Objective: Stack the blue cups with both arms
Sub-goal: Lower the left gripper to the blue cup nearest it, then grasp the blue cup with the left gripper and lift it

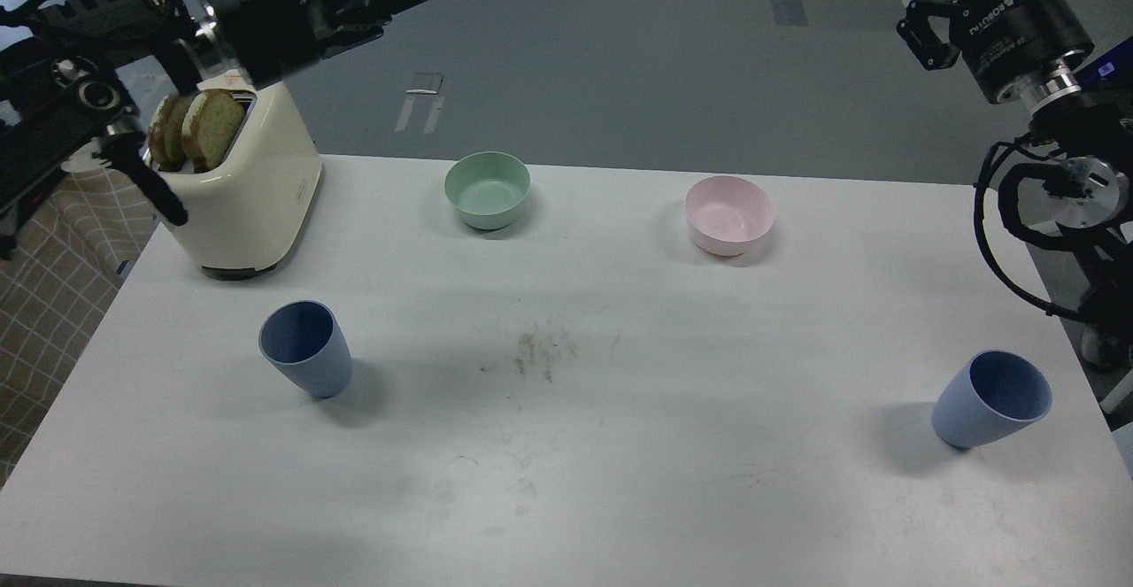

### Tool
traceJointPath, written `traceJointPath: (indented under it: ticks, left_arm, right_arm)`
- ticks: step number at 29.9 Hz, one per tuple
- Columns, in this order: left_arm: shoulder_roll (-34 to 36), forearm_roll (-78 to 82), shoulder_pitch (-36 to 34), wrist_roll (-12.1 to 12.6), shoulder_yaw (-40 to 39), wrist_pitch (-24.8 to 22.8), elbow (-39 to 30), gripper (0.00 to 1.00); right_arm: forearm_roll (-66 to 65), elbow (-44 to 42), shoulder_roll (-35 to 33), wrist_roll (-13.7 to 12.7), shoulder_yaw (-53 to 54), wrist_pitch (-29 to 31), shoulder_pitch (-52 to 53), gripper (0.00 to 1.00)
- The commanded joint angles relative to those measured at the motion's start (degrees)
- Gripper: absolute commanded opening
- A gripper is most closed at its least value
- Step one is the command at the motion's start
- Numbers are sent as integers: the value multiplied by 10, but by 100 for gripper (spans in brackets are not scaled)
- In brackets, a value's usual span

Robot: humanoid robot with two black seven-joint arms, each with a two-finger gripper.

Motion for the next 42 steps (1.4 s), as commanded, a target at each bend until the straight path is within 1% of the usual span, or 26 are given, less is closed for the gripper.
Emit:
traceJointPath:
  ticks: [1,2,3,4,6,8,10,18,22,24,32,36,39,40,41,42]
  left_arm:
    - [91,128,25,-30,5,0,-71,98]
    - [106,148,30,-36,9,0,-82,98]
    - [137,191,41,-44,19,1,-103,98]
    - [166,235,49,-44,31,1,-124,98]
    - [196,276,58,-44,45,2,-142,98]
    - [230,316,70,-44,66,5,-156,98]
    - [243,338,75,-44,87,7,-153,98]
    - [225,336,79,-44,174,8,-115,98]
    - [199,338,81,-44,180,8,-93,98]
    - [177,340,93,-44,185,8,-72,98]
    - [135,343,123,-44,188,9,-24,98]
    - [118,352,137,-44,188,22,4,98]
    - [110,357,144,-44,187,35,20,93]
    - [109,358,146,-44,188,41,22,90]
    - [109,358,147,-44,188,42,22,79]
    - [109,359,148,-44,188,42,22,72]
  right_arm:
    - [0,2,1,0,0,0,-2,100]
    - [0,2,1,0,0,0,-3,100]
    - [-1,7,0,0,-1,0,-5,100]
    - [-1,9,-1,0,-2,0,-6,100]
    - [-1,10,-4,0,-2,0,-7,100]
    - [-1,14,-5,0,-2,0,-7,100]
    - [-1,16,-5,0,-2,0,-8,100]
    - [-1,16,1,0,-1,0,-21,100]
    - [-1,16,-2,0,-1,0,-22,100]
    - [-1,16,-4,0,-1,0,-24,100]
    - [-1,16,-4,0,0,0,-27,100]
    - [-1,17,-7,0,0,0,-28,100]
    - [-1,18,-7,0,0,0,-28,100]
    - [-1,19,-8,0,0,0,-28,100]
    - [-1,21,-8,0,0,0,-28,100]
    - [-1,21,-8,0,0,0,-28,100]
